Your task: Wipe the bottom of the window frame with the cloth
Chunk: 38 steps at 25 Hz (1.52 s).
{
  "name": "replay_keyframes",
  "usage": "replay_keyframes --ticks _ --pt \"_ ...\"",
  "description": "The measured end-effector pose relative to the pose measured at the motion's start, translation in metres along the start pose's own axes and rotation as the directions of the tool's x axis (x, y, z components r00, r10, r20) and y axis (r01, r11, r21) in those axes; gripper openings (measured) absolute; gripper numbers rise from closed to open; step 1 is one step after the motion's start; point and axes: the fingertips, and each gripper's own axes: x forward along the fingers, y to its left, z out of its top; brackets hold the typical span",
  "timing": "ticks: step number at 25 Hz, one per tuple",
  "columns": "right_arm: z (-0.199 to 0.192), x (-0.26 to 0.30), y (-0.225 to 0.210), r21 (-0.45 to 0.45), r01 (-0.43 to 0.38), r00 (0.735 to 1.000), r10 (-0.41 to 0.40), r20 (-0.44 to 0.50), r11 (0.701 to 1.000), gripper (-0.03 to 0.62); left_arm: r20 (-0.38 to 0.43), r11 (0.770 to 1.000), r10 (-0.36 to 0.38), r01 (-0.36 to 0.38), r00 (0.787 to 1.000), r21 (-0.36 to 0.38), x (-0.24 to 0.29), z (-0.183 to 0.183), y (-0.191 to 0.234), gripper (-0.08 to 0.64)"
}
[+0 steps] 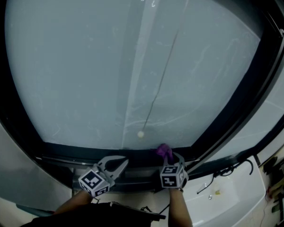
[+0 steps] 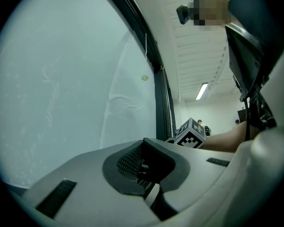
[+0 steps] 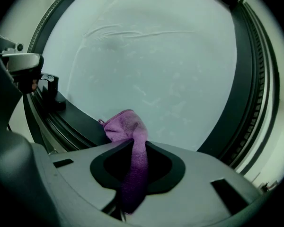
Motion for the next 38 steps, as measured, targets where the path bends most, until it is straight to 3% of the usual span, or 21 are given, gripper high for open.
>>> replay_keyframes --ticks 9,15,22,34,38 --pt "-0.012 0.004 -0.028 0.008 0.045 0.999 -0.045 -0.013 0.999 0.075 -0.008 1.0 -0.004 0.004 1.0 0.004 0.002 0.001 0.004 0.002" --pt "-0.016 0.006 -0.04 -0.006 0.068 0.997 -0.068 -0.024 0.998 0.075 -0.007 0.994 -0.05 0.049 0.999 -0.098 0.002 0.003 0.002 0.002" --pt "-0.027 0.01 -0.061 -0.009 0.111 0.993 -0.111 -0.039 0.994 0.075 -0.039 0.997 -0.071 0.07 0.997 -0.038 0.003 0.0 0.0 0.002" --pt "-0.045 0.016 -0.088 0.02 0.166 0.983 -0.163 -0.08 0.986 0.075 -0.067 0.993 -0.098 0.093 0.993 -0.075 0.003 0.001 -0.004 0.002" --pt "-0.051 0.016 -0.1 -0.024 0.222 0.969 -0.224 -0.102 0.975 0.075 -0.059 0.993 -0.09 0.085 0.994 -0.08 0.001 0.001 -0.002 0.002"
